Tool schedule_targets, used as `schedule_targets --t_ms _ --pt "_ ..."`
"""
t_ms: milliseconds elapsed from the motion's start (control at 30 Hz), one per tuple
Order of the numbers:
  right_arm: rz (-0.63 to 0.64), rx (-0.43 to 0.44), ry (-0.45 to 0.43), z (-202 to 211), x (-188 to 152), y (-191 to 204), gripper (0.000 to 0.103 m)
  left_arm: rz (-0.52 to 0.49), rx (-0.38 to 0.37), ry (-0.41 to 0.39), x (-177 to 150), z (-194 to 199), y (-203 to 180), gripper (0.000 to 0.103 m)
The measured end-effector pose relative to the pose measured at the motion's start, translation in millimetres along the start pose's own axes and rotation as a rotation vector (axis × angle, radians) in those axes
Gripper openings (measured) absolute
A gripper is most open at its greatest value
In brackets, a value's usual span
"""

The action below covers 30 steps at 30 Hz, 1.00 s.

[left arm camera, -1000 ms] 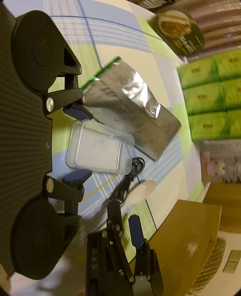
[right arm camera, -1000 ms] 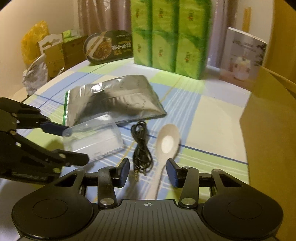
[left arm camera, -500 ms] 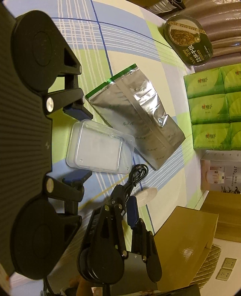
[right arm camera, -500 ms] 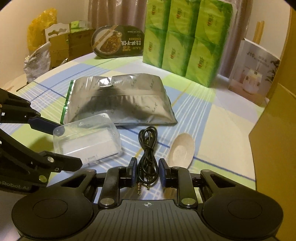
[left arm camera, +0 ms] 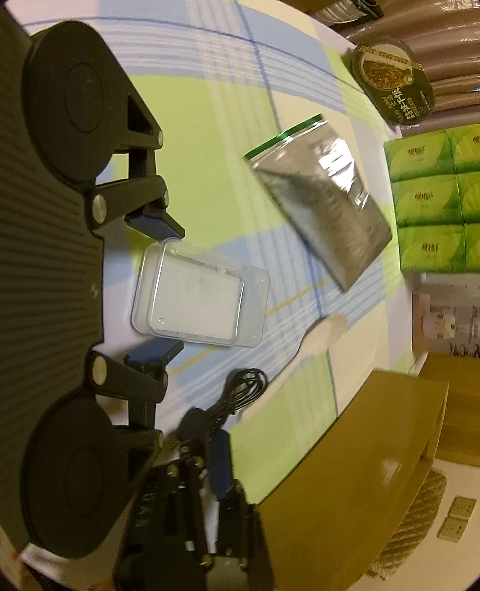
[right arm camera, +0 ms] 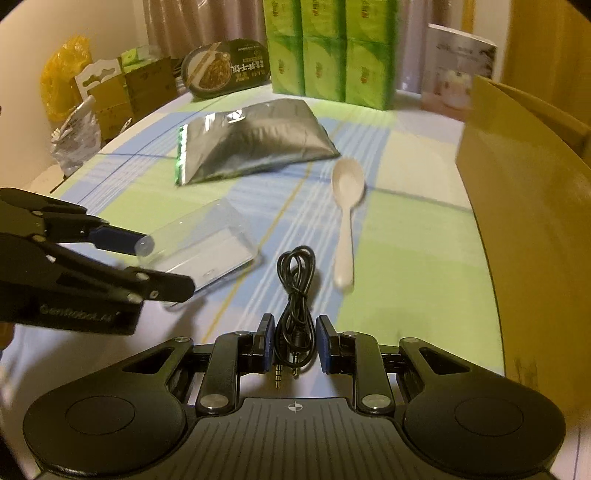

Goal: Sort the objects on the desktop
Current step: 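Grasp the clear container with the left gripper while the right grasps the black cable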

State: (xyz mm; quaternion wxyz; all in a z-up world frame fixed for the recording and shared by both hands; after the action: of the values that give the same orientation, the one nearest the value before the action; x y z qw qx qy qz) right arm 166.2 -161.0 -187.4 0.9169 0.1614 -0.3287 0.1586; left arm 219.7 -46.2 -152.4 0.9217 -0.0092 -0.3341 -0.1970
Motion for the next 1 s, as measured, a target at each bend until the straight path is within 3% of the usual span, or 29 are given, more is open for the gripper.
schedule_targets --t_ms 133,267,367,1000 --pt "-0.023 -0.013 -0.017 17.1 -18.6 3.5 0.021 -0.017 -0.007 -0.010 -14.6 14.5 -15.0 0.053" --pt "-0.044 -0.012 -0.035 22.1 -25.4 2.5 0.029 -0.038 -0.019 -0.030 -17.1 18.1 -22.4 0.061" --pt "-0.043 -0.014 -0.042 21.8 -23.8 1.6 0.035 -0.064 -0.012 -0.051 -13.4 15.9 -25.7 0.061" --pt "0.047 -0.017 -0.089 4.0 -15.0 2.4 0.035 -0.061 -0.029 -0.033 -6.4 -3.1 -27.0 0.059"
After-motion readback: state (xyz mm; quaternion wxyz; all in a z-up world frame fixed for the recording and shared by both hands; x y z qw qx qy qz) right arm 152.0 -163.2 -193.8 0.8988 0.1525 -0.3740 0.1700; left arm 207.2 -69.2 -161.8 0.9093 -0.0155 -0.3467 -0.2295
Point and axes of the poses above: each gripper's, at about its wrist camera, not at the fingertips, and z roughly against the way its jaws point, y to its left, x to its top, the point moved 7 cm from there along -z, roughly the way its jaws point, and after that the axes turned 11 degrees about x, right-handed, at the moved point
